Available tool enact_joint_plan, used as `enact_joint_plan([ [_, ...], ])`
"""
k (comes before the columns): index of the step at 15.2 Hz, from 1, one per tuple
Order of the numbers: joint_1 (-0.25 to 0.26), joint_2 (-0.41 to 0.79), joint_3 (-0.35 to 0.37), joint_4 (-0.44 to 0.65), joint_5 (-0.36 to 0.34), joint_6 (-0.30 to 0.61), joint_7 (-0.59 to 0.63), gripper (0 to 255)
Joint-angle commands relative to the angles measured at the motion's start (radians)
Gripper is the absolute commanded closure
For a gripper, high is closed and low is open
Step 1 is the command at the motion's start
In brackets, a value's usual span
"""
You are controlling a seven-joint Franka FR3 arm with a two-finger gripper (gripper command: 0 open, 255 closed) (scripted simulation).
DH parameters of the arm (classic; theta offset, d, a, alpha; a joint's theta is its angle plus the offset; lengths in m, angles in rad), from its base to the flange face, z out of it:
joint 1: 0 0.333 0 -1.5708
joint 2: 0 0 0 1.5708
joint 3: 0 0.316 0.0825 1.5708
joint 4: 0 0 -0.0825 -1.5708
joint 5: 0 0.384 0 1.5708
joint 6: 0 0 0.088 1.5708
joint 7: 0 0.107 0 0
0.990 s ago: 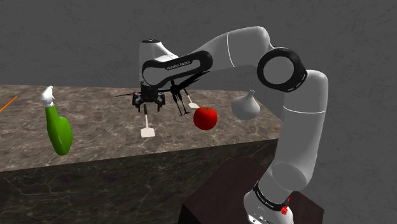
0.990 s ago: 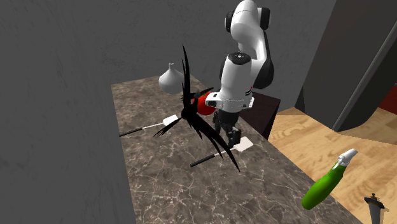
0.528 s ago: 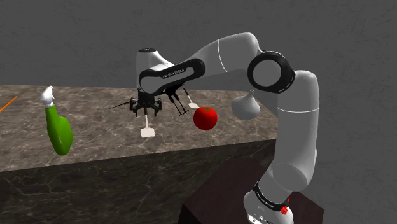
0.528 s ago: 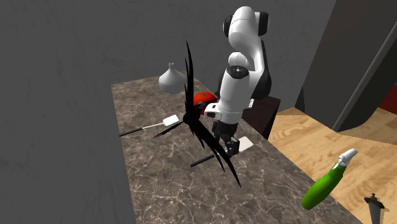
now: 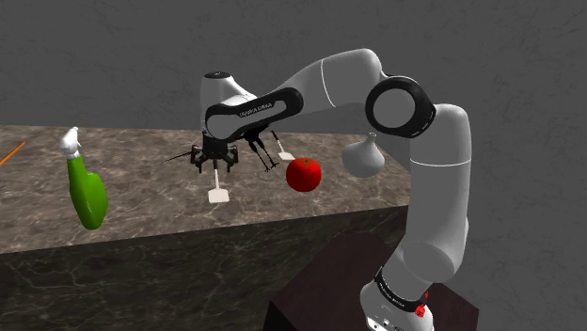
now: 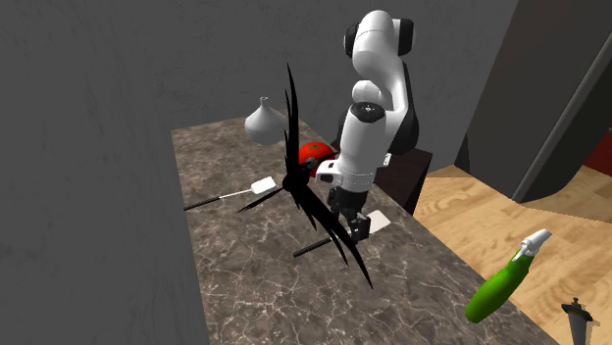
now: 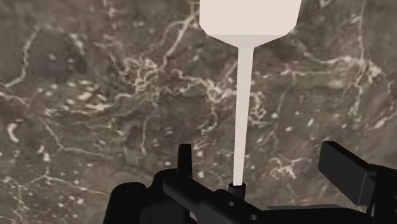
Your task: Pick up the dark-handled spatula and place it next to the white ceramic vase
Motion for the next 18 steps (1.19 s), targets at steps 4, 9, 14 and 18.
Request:
enact_joint_plan([
  [4, 0.000, 0.013, -0.004, 0.003, -0.001, -0.005, 0.004, 255],
  [9, -0.004, 0.000, -0.003, -0.021, 0.001, 0.006, 0.004, 255],
  [14, 0.003, -0.065, 0.015, -0.059, 0.016, -0.019, 0.018, 0],
  [18, 0.005, -0.085, 0.018, -0.091, 0.021, -0.015, 0.028, 0],
])
